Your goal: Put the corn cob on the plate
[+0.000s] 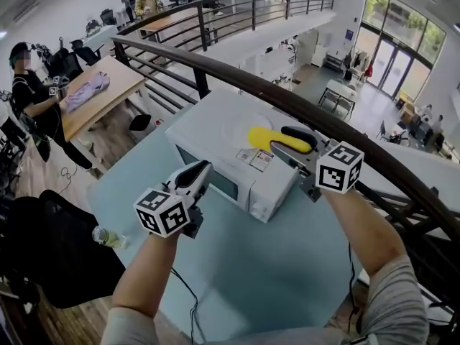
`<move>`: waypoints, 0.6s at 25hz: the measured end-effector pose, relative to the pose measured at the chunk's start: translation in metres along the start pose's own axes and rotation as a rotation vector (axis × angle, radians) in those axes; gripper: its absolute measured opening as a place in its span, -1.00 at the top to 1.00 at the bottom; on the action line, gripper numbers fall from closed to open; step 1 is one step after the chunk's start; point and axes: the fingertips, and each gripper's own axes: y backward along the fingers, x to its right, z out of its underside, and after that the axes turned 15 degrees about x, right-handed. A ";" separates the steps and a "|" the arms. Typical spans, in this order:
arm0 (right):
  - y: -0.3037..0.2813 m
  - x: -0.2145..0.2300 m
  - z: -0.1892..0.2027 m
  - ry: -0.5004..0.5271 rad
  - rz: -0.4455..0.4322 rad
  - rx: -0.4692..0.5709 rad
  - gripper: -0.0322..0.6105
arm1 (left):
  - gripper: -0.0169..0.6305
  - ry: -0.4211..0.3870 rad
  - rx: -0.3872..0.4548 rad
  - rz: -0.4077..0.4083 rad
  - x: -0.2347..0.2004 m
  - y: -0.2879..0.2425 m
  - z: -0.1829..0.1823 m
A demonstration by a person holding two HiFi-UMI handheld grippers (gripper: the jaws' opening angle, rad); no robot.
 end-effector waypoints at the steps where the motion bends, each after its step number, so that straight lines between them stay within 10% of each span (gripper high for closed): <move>1: -0.008 0.007 0.003 0.013 -0.006 -0.009 0.16 | 0.77 -0.007 0.000 0.000 -0.006 -0.008 0.003; 15: -0.094 0.072 0.042 0.115 -0.031 -0.126 0.16 | 0.77 -0.073 -0.018 0.019 -0.055 -0.067 0.023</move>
